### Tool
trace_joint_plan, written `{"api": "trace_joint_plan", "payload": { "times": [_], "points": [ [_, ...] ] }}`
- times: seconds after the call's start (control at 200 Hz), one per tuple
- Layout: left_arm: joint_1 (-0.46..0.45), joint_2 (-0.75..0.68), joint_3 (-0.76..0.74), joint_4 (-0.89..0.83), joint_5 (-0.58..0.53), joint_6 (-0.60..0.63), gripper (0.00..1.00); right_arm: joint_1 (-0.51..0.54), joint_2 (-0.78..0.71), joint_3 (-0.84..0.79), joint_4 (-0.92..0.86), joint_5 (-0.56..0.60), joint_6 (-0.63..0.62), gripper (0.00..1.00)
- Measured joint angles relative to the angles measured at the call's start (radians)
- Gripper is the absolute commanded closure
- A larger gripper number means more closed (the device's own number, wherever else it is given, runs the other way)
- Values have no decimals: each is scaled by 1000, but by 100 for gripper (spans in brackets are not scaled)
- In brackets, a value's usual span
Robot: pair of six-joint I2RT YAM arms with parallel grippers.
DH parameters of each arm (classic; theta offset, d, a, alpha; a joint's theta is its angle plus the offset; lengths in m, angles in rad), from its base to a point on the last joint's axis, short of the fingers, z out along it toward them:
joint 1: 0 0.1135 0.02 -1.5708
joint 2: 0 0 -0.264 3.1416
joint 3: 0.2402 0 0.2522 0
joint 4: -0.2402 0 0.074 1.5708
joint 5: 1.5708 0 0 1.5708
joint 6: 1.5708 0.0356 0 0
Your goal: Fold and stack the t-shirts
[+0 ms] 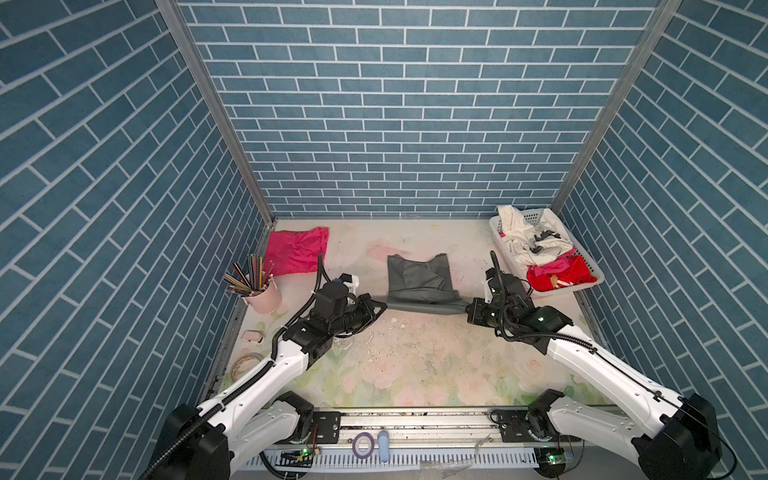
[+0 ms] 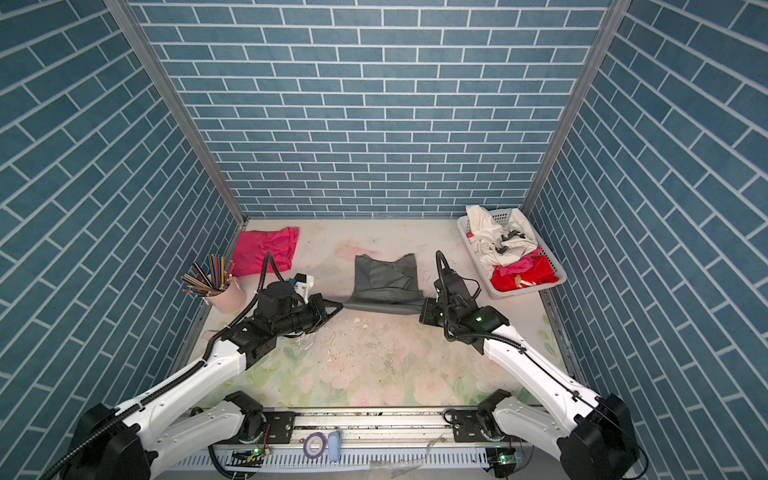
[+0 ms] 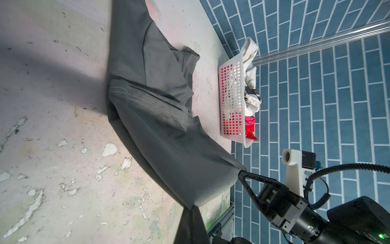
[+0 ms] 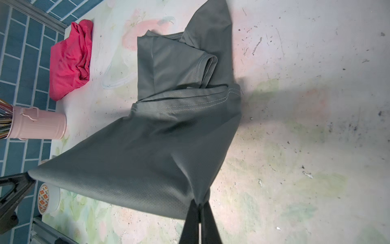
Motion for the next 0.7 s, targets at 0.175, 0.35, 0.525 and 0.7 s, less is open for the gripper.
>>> {"api": "trace_joint_plan", "payload": {
  "times": [0.175, 0.35, 0.525, 0.7],
  "points": [
    [0, 37, 74, -39, -2, 1, 100, 0, 21, 82, -25, 6, -7, 100],
    [34, 106, 133, -38, 10, 12, 100, -13, 112, 191, -12, -5, -34, 100],
    [93, 187, 183, -23, 34, 23, 100, -71, 241, 266, 13, -37, -66, 100],
    [144, 295, 240, 20, 74, 35, 100, -130, 344, 295, 48, -95, -84, 100]
  ]
}}
